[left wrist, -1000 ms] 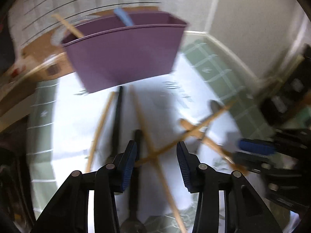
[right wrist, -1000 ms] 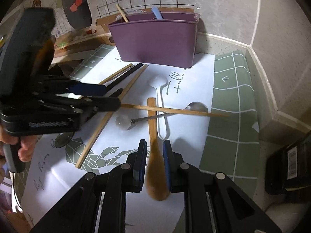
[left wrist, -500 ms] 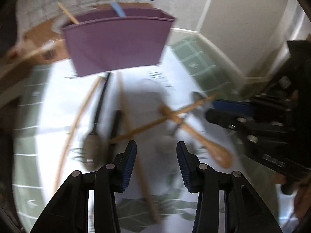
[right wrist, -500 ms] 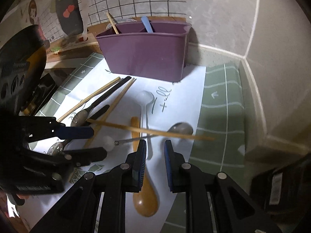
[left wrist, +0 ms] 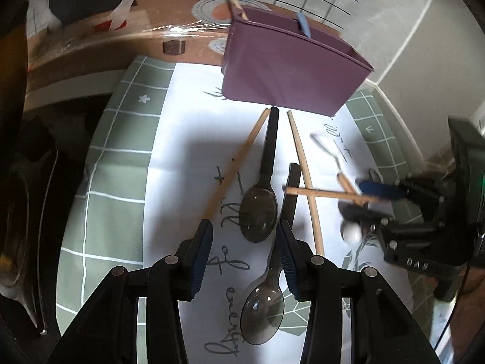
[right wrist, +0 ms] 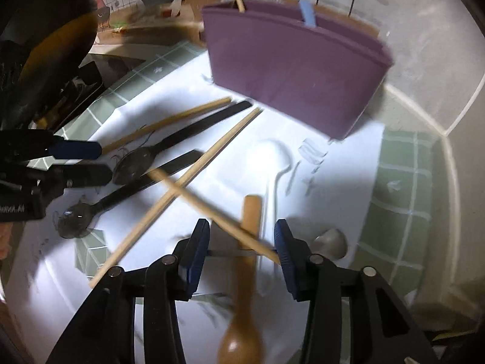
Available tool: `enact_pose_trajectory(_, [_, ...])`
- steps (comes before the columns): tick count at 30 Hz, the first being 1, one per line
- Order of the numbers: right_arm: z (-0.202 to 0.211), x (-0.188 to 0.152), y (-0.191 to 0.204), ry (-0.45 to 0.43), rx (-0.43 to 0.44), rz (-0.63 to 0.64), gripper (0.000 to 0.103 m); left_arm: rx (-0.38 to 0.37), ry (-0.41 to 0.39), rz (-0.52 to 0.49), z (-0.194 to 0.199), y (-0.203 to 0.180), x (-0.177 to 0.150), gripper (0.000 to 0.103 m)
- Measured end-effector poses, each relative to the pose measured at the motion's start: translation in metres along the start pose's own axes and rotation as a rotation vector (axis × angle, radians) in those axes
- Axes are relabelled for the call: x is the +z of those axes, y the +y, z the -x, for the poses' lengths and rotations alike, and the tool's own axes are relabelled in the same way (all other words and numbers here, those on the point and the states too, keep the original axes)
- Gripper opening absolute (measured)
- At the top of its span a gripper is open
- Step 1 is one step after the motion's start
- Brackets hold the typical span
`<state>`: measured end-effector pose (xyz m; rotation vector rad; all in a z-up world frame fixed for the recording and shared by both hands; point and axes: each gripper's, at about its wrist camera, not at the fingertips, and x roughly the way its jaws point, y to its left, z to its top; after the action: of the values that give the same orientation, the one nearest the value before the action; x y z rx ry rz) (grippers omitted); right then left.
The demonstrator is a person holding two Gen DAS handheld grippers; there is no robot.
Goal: Organize utensils
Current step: 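Grasp a wooden chopstick with the right gripper while the left gripper grasps another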
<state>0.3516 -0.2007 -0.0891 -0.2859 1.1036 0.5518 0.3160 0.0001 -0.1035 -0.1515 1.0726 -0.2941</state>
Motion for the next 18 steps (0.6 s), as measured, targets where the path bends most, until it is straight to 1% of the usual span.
enact_pose_trajectory(1, [0.0, -0.001, 0.001, 0.003, 0.016, -0.019, 0.039, -0.022, 0.007, 0.007, -0.001, 0.001, 0.002, 0.045])
enact_pose_trajectory(2, [0.001, -0.004, 0.001, 0.002, 0.03, -0.04, 0.028, -0.034, 0.008, 0.009, -0.001, 0.0, 0.003, 0.045])
enact_pose_trajectory(3, [0.003, -0.006, 0.002, 0.004, 0.045, -0.062, 0.02, -0.043, 0.01, 0.006, -0.004, -0.003, 0.006, 0.045])
enact_pose_trajectory(4, [0.004, -0.01, 0.003, 0.009, 0.064, -0.081, 0.018, -0.051, 0.016, -0.001, -0.006, -0.007, 0.009, 0.045])
enact_pose_trajectory(5, [0.007, -0.013, 0.004, 0.007, 0.079, -0.098, 0.006, -0.062, 0.027, -0.019, -0.01, -0.015, 0.011, 0.045])
enact_pose_trajectory(7, [0.015, -0.019, 0.004, -0.002, 0.092, -0.126, 0.005, -0.068, 0.039, -0.045, -0.016, -0.026, 0.014, 0.045])
enact_pose_trajectory(9, [0.024, -0.023, 0.0, -0.029, 0.082, -0.161, 0.005, -0.074, 0.052, -0.077, -0.022, -0.038, 0.015, 0.045])
enact_pose_trajectory(12, [0.041, -0.028, -0.012, -0.074, 0.09, -0.23, 0.005, -0.087, 0.061, -0.117, -0.029, -0.056, 0.02, 0.045])
enact_pose_trajectory(14, [0.045, -0.031, -0.016, -0.085, 0.074, -0.242, 0.005, -0.083, 0.064, -0.101, -0.035, -0.062, 0.03, 0.045])
enact_pose_trajectory(15, [0.046, -0.032, -0.017, -0.084, 0.056, -0.241, 0.005, -0.068, 0.069, -0.082, -0.039, -0.063, 0.038, 0.045])
enact_pose_trajectory(17, [0.045, -0.036, -0.021, -0.074, 0.029, -0.249, 0.005, -0.049, 0.093, -0.053, -0.051, -0.067, 0.052, 0.044])
enact_pose_trajectory(18, [0.044, -0.038, -0.022, -0.068, 0.028, -0.261, 0.005, -0.031, 0.113, -0.05, -0.058, -0.069, 0.057, 0.042])
